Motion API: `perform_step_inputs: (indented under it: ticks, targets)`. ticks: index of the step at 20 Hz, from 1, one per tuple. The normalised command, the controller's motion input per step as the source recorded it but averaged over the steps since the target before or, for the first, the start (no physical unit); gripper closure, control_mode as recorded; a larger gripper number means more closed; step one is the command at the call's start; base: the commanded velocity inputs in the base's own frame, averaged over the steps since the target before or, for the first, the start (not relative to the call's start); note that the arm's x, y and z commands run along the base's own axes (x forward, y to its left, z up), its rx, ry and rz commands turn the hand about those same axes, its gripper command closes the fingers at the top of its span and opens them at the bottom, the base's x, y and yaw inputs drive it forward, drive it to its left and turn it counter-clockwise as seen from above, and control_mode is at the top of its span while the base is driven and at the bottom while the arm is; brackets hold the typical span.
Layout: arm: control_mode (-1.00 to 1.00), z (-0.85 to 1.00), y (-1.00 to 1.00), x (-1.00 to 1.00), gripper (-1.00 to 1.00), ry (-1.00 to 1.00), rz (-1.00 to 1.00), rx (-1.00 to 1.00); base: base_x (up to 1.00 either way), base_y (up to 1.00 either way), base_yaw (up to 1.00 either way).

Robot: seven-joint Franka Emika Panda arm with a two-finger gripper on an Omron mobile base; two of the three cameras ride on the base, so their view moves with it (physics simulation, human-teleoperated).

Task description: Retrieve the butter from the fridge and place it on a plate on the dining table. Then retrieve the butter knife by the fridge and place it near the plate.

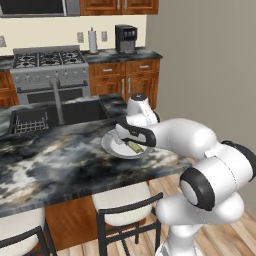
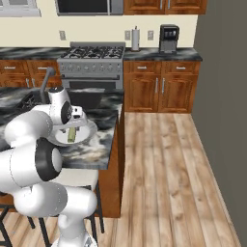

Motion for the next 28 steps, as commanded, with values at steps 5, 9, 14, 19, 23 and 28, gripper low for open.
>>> perform_step_inputs:
  ticks: [5, 9, 14, 19, 23, 28]
  targets:
    - [-1.0, 0.0, 0.0, 0.0, -1.0, 0.05, 0.0, 0.0, 0.0, 0.0, 0.0]
    - [-1.0, 0.17, 0.0, -0.05, -1.0, 0.08, 0.0, 0.0, 0.0, 0.0, 0.0]
    - [-1.0, 0.89, -0.11, -0.51, -1.0, 0.01, 0.0, 0.0, 0.0, 0.0, 0.0]
    - [-1.0, 0.83, -0.4, -0.87, -1.0, 0.01, -0.01, 0.0, 0.0, 0.0, 0.0]
    - [-1.0, 0.32, -0.37, -1.0, -1.0, 0.0, -0.03, -0.01, 0.0, 0.0, 0.0]
    - [-1.0, 0.15, -0.45, -1.0, -1.0, 0.0, 0.0, 0.0, 0.0, 0.0, 0.0]
